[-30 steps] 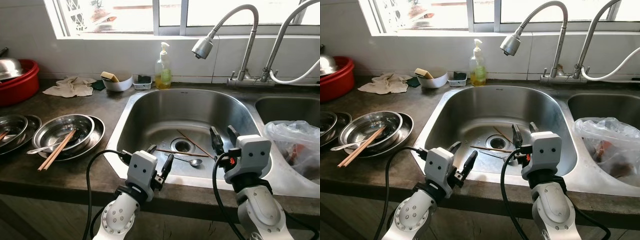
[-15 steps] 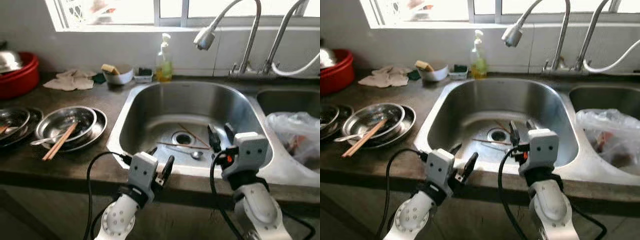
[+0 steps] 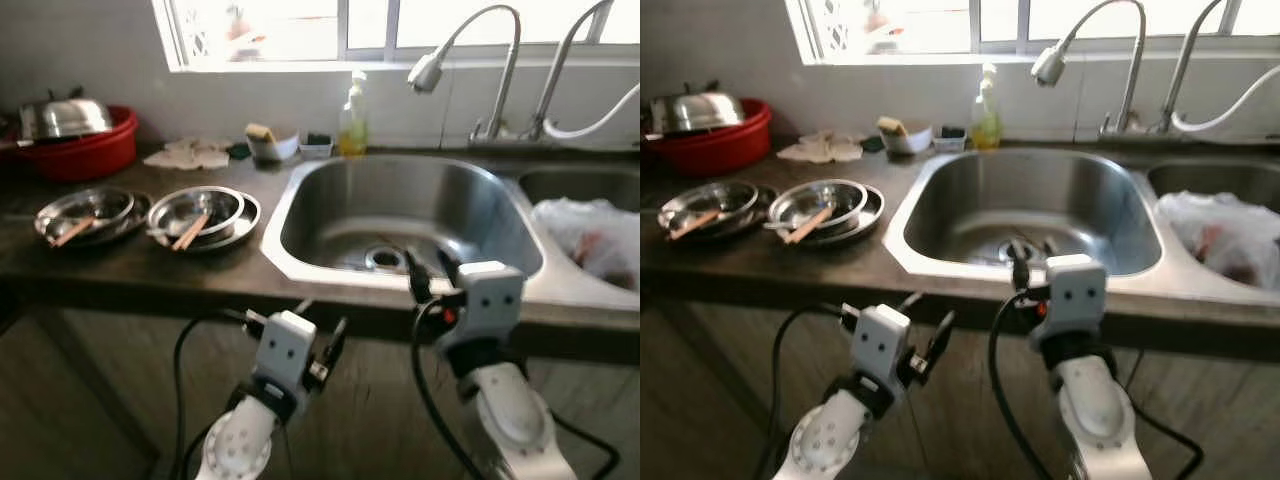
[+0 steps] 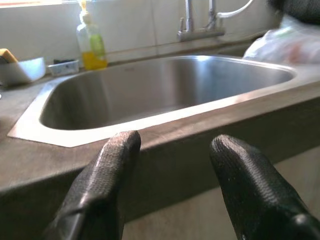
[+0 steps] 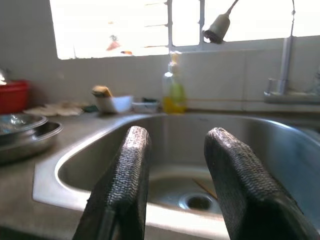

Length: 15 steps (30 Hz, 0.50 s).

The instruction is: Kitchen organization

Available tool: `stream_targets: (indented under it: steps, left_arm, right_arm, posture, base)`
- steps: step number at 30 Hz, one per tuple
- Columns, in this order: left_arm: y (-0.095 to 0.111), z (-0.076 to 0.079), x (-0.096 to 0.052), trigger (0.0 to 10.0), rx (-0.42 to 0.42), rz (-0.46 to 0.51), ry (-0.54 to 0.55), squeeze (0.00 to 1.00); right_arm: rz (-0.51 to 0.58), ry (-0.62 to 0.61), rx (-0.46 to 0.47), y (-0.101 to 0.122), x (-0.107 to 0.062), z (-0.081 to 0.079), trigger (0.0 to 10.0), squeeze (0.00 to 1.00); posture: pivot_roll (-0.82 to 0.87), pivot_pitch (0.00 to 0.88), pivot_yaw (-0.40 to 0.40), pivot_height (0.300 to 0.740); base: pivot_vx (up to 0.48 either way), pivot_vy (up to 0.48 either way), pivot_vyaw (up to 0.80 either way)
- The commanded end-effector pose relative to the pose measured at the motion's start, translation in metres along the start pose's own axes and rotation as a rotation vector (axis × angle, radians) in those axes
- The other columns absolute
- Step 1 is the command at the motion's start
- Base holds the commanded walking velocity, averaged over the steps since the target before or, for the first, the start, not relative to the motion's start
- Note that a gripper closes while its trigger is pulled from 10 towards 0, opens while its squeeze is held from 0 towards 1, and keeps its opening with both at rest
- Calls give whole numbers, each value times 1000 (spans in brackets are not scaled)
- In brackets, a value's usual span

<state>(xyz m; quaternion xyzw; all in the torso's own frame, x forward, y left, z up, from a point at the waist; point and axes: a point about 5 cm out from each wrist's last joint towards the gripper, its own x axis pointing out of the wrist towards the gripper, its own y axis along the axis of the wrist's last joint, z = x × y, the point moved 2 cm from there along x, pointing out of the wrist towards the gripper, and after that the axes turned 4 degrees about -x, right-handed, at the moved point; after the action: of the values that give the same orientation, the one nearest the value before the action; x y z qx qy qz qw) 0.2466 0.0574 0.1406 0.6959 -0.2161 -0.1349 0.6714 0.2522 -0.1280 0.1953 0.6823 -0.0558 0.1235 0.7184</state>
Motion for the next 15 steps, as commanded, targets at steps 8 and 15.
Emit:
stream_targets:
  steps: [8,15]
  left_arm:
    - [0,-4,-2,10000,12,-3,21,0]
    - [0,-5,-2,10000,13,-7,22,0]
  right_arm:
    - [20,16,10,5,1,-5,10000,0]
    - [13,19,16,4,1,-6,10000,0]
  posture:
    - [-12,0,16,740]
    - [-10,0,14,740]
  base:
    - [-330,0,0]
    - [-336,0,0]
